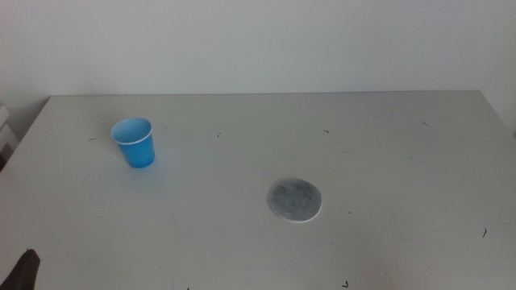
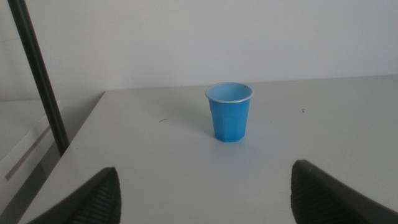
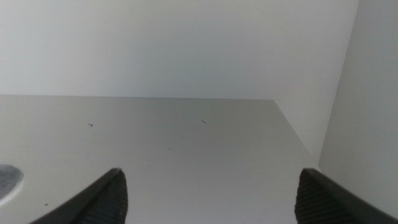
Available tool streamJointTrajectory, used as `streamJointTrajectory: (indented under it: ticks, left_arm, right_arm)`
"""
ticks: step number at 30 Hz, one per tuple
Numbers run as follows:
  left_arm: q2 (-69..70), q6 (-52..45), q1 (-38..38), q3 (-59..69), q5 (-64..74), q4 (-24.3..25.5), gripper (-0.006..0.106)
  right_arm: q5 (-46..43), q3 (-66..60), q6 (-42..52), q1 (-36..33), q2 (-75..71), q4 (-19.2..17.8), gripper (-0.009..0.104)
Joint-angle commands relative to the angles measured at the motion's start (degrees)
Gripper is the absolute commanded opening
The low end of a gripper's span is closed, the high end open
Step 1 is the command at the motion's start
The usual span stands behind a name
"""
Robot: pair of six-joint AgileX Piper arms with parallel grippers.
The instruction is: Place an empty cup on a cup mat.
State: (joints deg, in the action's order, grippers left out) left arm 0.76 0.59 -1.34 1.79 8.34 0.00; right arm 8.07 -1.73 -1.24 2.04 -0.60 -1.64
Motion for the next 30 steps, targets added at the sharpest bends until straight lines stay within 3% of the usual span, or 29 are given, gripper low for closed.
streamJointTrajectory:
  ticks: [1, 10, 30]
  left_arm:
    - [0.57, 1.13, -0.4, -0.42, -4.26, 0.0, 0.105]
    - [-3.65, 4.33, -0.4, -12.84, 5.61, 0.0, 0.105]
    - [-41.59, 4.33, -0.4, -60.71, 29.45, 0.0, 0.105]
  right_arm:
    - [-4.29, 0.48, 0.29, -0.03, -1.49, -0.79, 0.094]
    - [-4.29, 0.48, 0.29, -0.03, -1.49, -0.79, 0.094]
    - [-4.29, 0.48, 0.29, -0.03, -1.49, -0.79, 0.094]
